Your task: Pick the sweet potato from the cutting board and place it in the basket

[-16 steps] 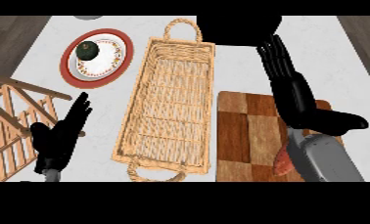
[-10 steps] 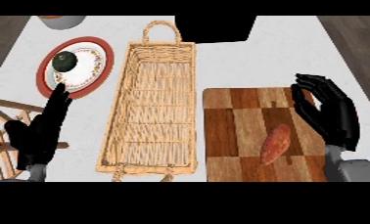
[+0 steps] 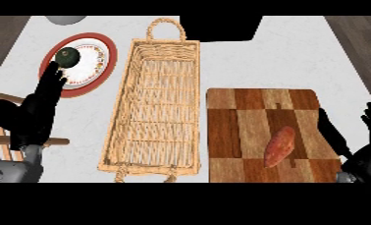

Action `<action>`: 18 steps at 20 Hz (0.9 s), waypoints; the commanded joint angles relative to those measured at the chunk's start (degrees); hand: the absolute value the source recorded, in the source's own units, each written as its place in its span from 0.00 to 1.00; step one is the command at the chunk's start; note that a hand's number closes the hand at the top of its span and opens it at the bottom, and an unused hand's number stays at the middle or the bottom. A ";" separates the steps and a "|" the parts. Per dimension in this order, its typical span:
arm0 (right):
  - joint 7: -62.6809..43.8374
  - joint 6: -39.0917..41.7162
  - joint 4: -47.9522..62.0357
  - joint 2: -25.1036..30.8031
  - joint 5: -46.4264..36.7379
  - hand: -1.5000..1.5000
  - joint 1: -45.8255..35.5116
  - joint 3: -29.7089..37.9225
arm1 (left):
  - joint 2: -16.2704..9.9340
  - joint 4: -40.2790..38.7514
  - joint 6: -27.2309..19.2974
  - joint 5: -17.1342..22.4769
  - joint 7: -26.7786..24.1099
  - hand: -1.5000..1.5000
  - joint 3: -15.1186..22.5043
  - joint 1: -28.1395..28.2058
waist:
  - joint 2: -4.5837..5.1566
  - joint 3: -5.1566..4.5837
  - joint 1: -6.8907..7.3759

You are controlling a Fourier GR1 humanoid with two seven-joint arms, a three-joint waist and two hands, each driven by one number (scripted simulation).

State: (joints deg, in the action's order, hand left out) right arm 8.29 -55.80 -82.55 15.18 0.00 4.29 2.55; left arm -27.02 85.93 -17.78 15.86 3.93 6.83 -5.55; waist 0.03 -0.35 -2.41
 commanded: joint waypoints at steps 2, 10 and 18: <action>-11.53 -14.14 1.42 1.35 -9.25 0.00 5.16 1.33 | -0.88 0.66 0.50 -0.39 0.79 0.50 -0.07 -1.08 | 0.16 -0.38 1.21; -31.18 6.75 -0.19 8.39 -10.67 0.00 17.34 -9.19 | 0.34 0.46 -0.40 -1.41 1.54 0.50 1.12 -3.20 | 1.32 -0.86 2.46; -54.72 17.98 -20.65 19.17 -11.47 0.00 22.00 -13.98 | 0.08 -0.38 -0.57 -2.06 2.56 0.50 1.02 -4.40 | 0.50 -0.66 2.35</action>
State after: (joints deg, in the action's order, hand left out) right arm -35.80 -42.54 -94.41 29.09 -10.69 24.77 -9.93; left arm -26.84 86.16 -18.09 14.38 6.04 7.82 -8.96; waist 0.62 -1.07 0.03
